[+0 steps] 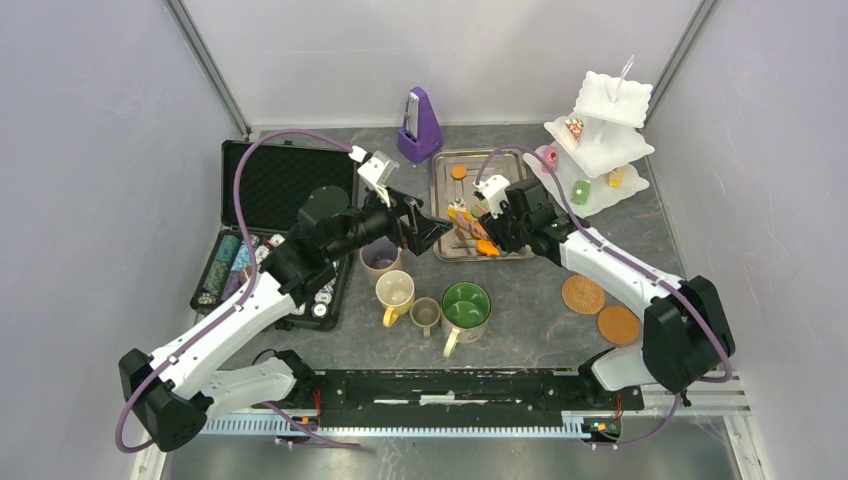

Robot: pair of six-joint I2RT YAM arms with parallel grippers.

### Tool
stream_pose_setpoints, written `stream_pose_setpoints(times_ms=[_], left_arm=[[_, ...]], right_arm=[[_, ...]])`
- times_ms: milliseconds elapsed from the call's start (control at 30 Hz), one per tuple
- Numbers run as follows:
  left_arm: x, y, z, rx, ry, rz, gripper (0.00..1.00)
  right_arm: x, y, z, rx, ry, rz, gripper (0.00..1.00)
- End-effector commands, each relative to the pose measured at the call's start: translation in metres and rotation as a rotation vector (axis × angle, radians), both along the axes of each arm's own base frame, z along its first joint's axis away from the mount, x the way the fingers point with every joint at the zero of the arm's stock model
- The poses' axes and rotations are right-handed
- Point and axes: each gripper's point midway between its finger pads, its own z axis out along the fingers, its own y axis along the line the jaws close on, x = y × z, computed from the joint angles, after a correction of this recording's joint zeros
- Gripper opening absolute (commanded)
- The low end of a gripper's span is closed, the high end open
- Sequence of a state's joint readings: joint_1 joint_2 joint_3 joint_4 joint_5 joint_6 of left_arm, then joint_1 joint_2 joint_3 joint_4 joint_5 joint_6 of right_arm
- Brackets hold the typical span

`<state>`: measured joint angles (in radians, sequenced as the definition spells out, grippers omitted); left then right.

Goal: Serve the afternoon tea

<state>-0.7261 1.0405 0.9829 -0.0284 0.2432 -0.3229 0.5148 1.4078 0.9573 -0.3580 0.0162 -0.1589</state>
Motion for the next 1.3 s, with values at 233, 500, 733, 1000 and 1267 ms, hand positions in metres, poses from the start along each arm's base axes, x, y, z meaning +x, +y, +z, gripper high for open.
stream_pose_setpoints(times_ms=[233,500,733,1000,1267], left_arm=[[0.0,-0.002,0.026,-0.037,-0.067,-0.008,1.0],[-0.001,-0.001,0.028,-0.04,-0.073,-0.007,1.0],[-0.001,0.001,0.03,-0.042,-0.081,-0.004,1.0],[-0.001,0.001,0.029,-0.041,-0.081,-0.002,1.0],[0.0,-0.001,0.027,-0.036,-0.075,-0.003,1.0]], right_arm=[[0.018,0.023,0.006,0.004,-0.062,0.028,0.49],[0.025,0.03,0.005,0.007,-0.072,0.014,0.5],[0.031,0.034,0.002,-0.006,-0.069,0.018,0.52],[0.03,0.035,0.002,-0.002,-0.071,0.019,0.41],[0.026,0.032,0.018,0.04,-0.115,-0.001,0.29]])
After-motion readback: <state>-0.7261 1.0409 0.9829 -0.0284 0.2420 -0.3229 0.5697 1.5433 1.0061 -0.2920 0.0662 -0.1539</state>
